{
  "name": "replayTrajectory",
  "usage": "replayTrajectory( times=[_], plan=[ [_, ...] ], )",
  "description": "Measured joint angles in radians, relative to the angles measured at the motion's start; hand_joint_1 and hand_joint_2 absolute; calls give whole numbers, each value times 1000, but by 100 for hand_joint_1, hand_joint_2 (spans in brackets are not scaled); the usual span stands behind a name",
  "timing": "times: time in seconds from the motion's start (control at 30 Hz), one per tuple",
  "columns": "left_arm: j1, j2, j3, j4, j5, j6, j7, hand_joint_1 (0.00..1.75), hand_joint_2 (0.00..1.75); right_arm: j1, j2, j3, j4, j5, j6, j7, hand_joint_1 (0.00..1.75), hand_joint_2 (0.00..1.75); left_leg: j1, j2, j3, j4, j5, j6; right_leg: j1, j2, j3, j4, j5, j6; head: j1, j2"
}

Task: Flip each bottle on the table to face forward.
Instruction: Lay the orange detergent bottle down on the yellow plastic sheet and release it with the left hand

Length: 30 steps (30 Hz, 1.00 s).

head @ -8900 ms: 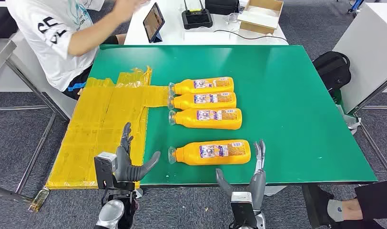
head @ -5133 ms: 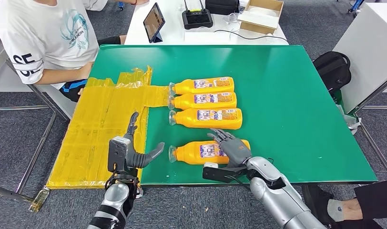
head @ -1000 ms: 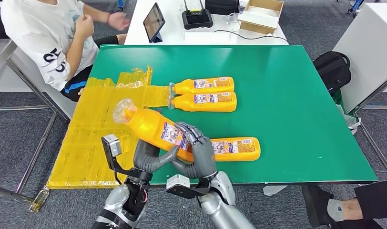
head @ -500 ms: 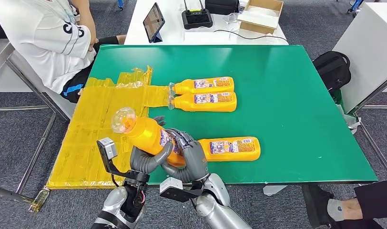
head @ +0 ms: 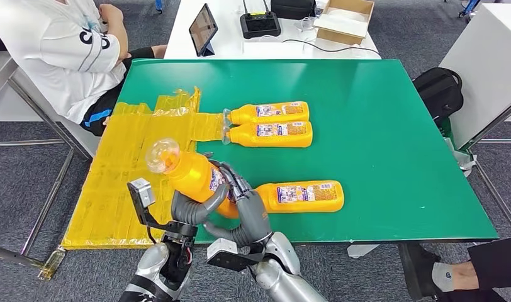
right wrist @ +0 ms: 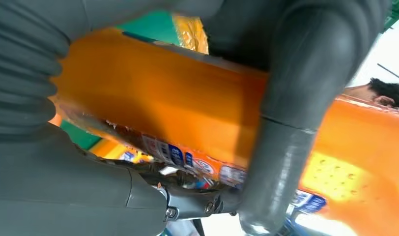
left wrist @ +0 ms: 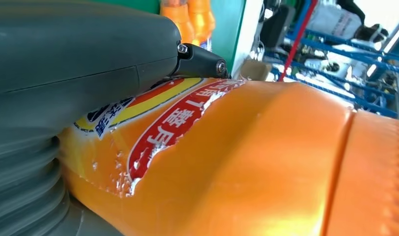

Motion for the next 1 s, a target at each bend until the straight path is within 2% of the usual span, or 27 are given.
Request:
replayTrajectory(
  times=[0.2,0.3,0.37,0.5,0.67,0.73,0.9,1.0],
  plan=[
    [-23,-1,3,0,-95,137,-53,175,175,22,-2,0,-75,-77,54,-1,0,0,0,0,0,0,0,0,0,0,0,0,0,0,0,0],
    [-40,-1,10,0,-120,172,-66,175,175,33,-7,-1,-124,-94,66,-1,0,0,0,0,0,0,0,0,0,0,0,0,0,0,1,0],
    [-46,-1,14,0,-135,197,-75,175,175,38,-8,-1,-147,-98,67,-1,0,0,0,0,0,0,0,0,0,0,0,0,0,0,1,0],
    [-63,-1,37,0,-193,301,-114,175,175,49,-16,-9,-201,-108,61,-1,0,0,0,0,0,0,0,0,0,0,0,0,0,0,0,0],
    [-87,0,66,0,-221,348,-131,175,175,58,-27,-20,-258,-113,54,1,0,0,0,0,0,0,0,0,0,0,0,0,0,0,1,0],
    [-96,0,78,2,-243,393,-142,175,175,63,-29,-26,-275,-119,45,0,0,0,0,0,0,0,0,0,0,0,0,0,0,0,1,0],
    [-177,8,163,65,-314,559,-180,175,175,79,-36,-58,-354,-155,9,-4,0,0,0,0,0,0,1,0,0,0,0,0,0,0,1,0],
    [-256,30,215,174,-474,675,-183,175,175,83,-41,-77,-398,-165,6,-5,0,0,0,0,0,0,2,-1,0,0,0,1,0,0,1,0]
  ],
)
